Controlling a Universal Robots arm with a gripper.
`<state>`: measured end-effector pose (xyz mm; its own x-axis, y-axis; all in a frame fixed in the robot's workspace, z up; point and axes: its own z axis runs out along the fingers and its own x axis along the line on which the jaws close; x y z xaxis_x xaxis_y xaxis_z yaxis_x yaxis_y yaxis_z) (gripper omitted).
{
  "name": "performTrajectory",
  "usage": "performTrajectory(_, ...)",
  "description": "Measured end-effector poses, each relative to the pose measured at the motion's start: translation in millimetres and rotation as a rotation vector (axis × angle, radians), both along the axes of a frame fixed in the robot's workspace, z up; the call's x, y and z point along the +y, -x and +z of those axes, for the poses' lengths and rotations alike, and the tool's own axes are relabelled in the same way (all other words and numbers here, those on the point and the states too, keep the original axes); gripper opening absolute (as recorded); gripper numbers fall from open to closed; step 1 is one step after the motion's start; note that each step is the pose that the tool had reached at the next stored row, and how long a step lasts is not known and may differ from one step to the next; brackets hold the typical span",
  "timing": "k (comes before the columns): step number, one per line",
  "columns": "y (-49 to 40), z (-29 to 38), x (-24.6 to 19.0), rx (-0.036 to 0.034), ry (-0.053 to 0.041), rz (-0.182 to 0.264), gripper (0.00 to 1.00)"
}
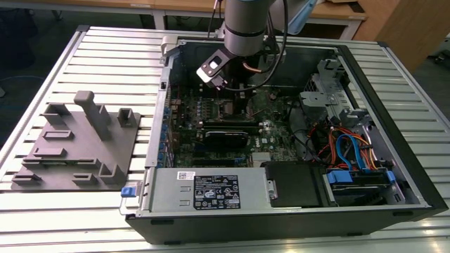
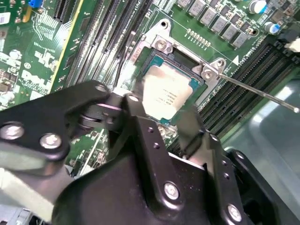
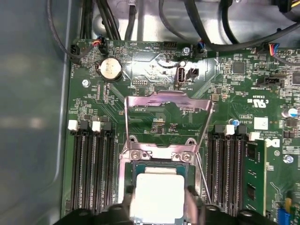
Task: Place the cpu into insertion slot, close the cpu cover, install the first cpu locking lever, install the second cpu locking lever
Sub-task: 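Place the cpu into insertion slot, then close the cpu cover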
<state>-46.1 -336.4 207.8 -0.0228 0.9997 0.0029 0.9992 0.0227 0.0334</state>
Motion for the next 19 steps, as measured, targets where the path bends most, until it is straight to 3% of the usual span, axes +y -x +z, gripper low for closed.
performTrajectory(3,0.0,4.6,0.0,0.0000,-0.0001,0.000,0.47)
performTrajectory(6,0.0,9.0,0.0,0.0000,-0.0001,0.000,0.29)
performTrajectory(9,0.0,11.2,0.0,0.0001,0.0000,0.000,0.24)
performTrajectory(12,0.0,11.5,0.1,-0.0001,-0.0004,0.000,0.11)
performTrajectory(19,0.0,12.3,0.0,0.0001,0.0000,0.000,0.10)
